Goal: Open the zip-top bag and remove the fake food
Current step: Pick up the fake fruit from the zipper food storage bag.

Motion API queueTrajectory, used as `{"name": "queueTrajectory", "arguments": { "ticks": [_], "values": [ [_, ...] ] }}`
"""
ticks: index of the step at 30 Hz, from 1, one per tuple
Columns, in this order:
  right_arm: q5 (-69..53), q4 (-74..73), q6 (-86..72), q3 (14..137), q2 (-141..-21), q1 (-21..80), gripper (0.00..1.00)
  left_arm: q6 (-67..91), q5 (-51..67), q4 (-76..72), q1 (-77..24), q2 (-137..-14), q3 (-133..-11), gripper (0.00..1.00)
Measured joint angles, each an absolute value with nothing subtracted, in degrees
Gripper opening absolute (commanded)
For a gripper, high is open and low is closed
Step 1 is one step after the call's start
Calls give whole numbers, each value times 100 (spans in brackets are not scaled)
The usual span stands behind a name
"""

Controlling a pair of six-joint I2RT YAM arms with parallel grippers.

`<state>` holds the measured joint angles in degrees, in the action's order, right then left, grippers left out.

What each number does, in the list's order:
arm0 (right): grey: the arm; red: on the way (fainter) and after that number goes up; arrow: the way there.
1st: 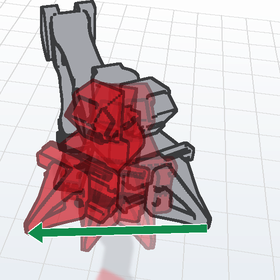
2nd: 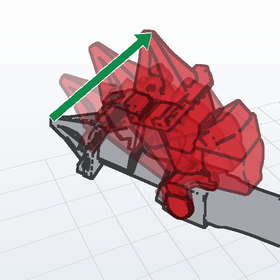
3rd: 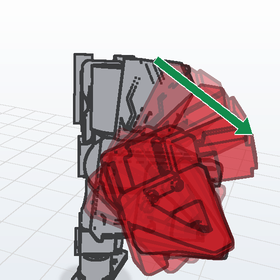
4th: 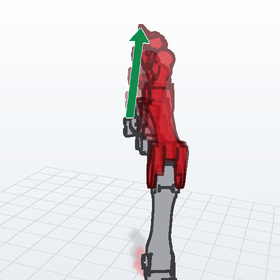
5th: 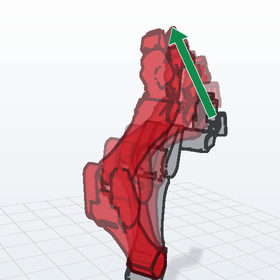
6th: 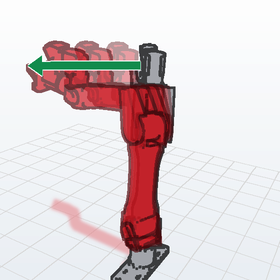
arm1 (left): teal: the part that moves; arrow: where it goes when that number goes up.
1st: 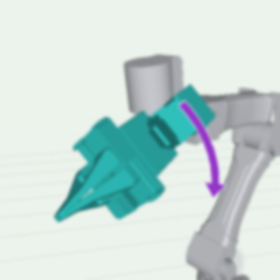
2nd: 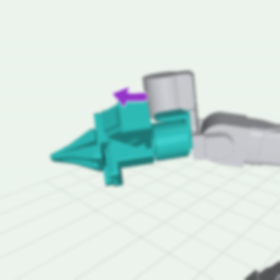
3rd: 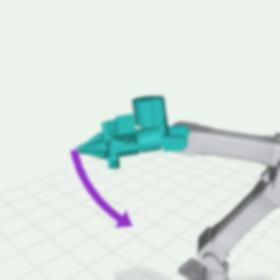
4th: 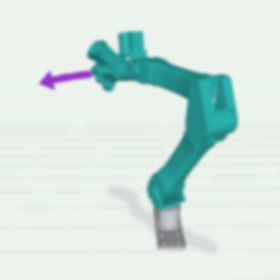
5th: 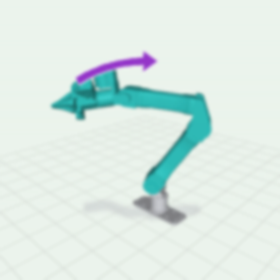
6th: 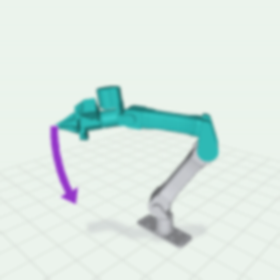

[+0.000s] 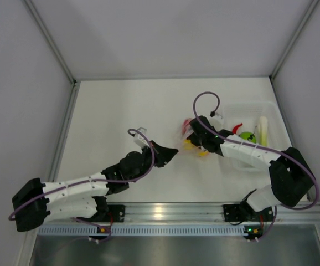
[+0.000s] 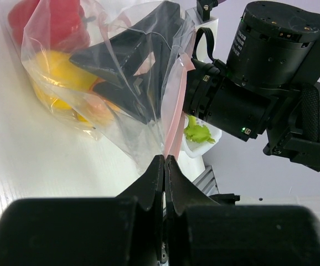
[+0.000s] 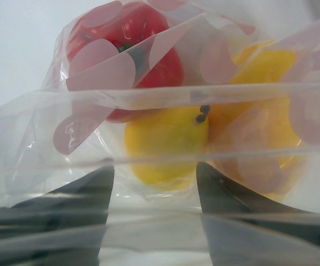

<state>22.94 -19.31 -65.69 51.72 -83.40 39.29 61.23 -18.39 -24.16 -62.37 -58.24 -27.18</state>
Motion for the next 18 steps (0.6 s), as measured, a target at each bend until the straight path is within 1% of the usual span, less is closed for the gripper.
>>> {"name": "queueTrajectory", "arguments": {
  "ticks": [4, 18],
  "values": [
    [2329, -1739, -6565, 4980, -8215, 3920, 59, 6139, -1782, -2427, -6239, -5824, -2718, 0],
    [2233, -1232, -6482, 4875, -8344, 3793, 58, 6163, -1774, -2460, -6246, -5822, -2657, 0]
  ]
}}
